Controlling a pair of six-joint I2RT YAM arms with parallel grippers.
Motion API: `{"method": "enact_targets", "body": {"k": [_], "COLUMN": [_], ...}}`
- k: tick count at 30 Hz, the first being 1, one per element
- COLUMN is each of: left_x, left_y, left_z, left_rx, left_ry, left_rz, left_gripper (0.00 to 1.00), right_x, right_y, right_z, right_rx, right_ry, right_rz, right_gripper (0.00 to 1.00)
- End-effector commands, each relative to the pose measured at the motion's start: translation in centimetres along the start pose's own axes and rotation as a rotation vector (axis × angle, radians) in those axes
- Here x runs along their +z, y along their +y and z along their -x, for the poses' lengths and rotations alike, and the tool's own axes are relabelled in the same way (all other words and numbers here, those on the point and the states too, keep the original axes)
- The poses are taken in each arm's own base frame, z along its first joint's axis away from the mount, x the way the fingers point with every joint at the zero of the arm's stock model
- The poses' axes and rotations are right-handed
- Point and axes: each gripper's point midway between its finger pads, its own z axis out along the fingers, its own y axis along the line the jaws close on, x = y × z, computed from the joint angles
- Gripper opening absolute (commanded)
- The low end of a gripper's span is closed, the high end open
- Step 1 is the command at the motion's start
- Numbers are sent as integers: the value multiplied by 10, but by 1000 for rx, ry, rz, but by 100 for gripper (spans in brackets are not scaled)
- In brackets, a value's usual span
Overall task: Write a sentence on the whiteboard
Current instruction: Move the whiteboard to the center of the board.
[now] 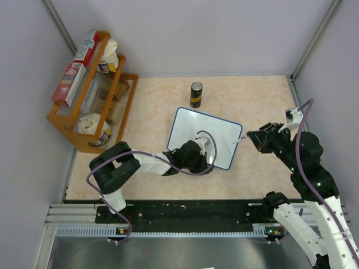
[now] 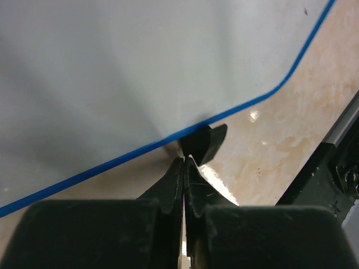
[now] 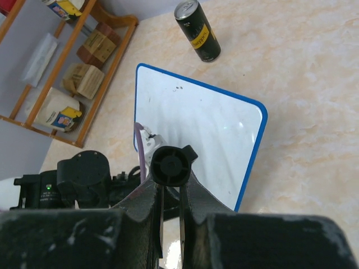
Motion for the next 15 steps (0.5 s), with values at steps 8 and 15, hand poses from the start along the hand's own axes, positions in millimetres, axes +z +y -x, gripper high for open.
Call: {"method": "enact_targets", "body": {"k": [8,15], "left_x": [59,35], "left_y": [-50,-68], "left_z": [-15,2], "left_rx": [31,71], "left_ry": [74,-3], "left_rz": [-19,-62], "left_gripper": [0,0], "right_x": [-8,-5], "right_y": [-2,-2], "right_z": [15,15], "right_rx": [-33,-24], "right_ry": [-52,-46], "right_rz": [-24,-29], "right_gripper": [0,0]}}
